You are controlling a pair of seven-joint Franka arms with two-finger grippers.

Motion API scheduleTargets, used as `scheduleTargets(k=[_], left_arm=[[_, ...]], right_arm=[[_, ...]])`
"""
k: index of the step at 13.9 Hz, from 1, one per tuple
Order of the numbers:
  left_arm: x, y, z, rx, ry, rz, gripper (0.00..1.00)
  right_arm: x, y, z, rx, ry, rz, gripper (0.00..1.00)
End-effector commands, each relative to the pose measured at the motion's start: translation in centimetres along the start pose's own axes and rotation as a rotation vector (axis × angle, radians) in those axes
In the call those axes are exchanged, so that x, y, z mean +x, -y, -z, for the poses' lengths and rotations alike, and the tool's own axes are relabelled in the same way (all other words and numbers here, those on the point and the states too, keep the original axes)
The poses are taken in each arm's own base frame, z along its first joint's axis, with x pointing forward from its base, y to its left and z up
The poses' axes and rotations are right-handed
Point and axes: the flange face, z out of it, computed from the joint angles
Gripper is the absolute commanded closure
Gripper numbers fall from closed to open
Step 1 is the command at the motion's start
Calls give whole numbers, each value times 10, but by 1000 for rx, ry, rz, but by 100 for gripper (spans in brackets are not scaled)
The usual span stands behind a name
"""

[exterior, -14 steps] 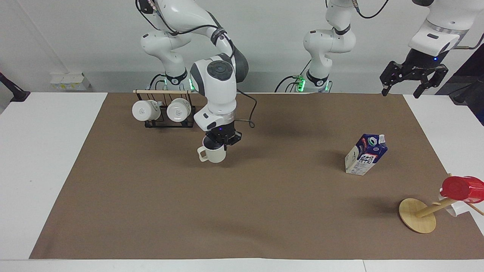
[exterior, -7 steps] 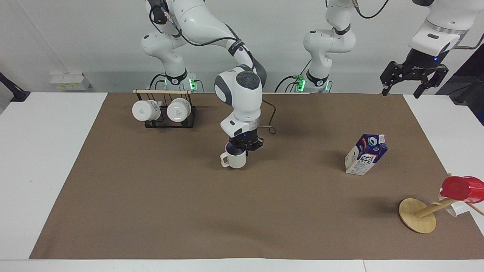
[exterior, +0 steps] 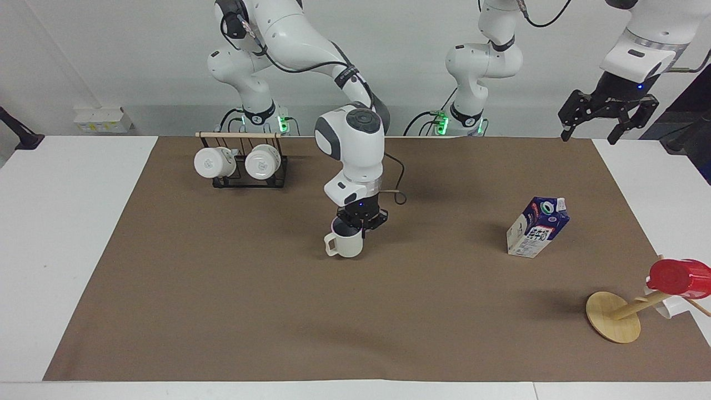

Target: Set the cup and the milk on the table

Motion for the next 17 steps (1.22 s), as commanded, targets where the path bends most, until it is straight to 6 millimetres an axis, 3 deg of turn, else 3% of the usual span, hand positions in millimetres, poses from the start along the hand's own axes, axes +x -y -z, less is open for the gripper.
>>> scheduleTargets(k=[1,8,12,16,17], left_arm=[[0,2,-5,-5,-21,-11,0],[26,13,-102,5,-47,2,0],[37,16,-147,7,-30,-39,0],[38,17,-179,9,-26,-71,0],[38,20,-182,9,-22,-94,0]], right_arm=[[4,1,-7,-2,-9,17,100],[-5,-2,-19,7,17,62,100],[-9,-3,-19,23,39,76,100],[-11,-4,-21,19,48,94,100],[-10,-5,-22,22,52,88,86]])
